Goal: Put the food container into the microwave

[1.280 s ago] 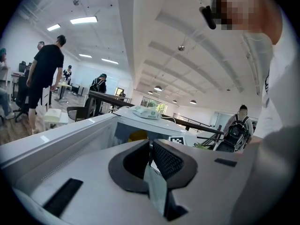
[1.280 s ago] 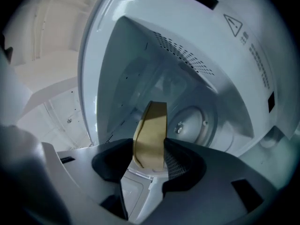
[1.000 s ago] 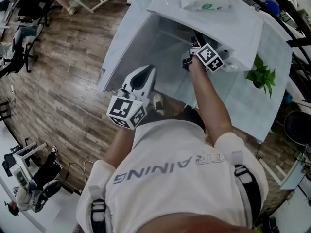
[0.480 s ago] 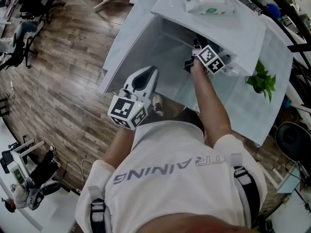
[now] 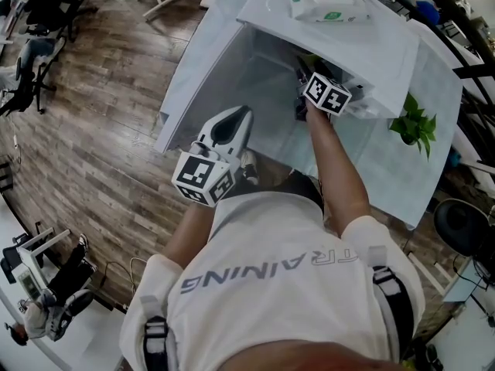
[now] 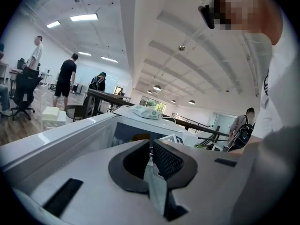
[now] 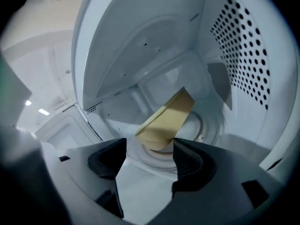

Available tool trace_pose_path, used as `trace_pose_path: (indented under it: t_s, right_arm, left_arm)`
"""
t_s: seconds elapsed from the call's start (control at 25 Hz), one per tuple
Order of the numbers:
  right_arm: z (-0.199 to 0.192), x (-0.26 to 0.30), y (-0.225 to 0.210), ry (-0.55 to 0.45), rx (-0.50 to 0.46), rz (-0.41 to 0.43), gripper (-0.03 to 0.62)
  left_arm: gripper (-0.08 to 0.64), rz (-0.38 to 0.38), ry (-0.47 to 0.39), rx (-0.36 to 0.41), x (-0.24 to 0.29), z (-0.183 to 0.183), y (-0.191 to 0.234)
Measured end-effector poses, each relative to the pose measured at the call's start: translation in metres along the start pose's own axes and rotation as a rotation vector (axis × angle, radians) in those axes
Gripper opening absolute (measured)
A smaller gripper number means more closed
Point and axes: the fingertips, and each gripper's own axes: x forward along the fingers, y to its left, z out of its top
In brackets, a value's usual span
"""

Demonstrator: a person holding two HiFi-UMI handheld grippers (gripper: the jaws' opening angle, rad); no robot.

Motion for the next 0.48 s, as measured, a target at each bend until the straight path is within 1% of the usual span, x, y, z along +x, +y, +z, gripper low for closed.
trace_pose_path:
  t_s: [0.12, 0.24, 0.32, 0.4, 0.48]
  right_arm:
    - [-0.011, -0.001, -0.003, 0.067, -0.079, -0.036, 0.313]
    - [-0.017, -0.005, -0.009, 0.107, -0.137, -0.092, 0.308]
    - [-0.018, -0.009, -0.012, 0.111, -0.169, -0.125, 0.255]
    - [-0.016, -0.015, -0.012, 0.103, -0.192, -0.139, 0.202]
    - [-0.012, -0.022, -0.009, 0.085, -0.213, -0.141, 0.189]
  left_arm:
    - [0.049, -0.009, -0.001, -0.015, -0.001, 0.0, 0.001]
    - [0.049, -0.013, -0.004, -0.024, -0.003, 0.0, 0.002]
    - [0.049, -0.016, -0.005, -0.03, -0.005, -0.001, 0.003]
    - [0.049, -0.02, -0.007, -0.035, -0.007, 0.0, 0.004]
    - [0.049, -0.027, -0.01, -0.035, -0.008, 0.001, 0.003]
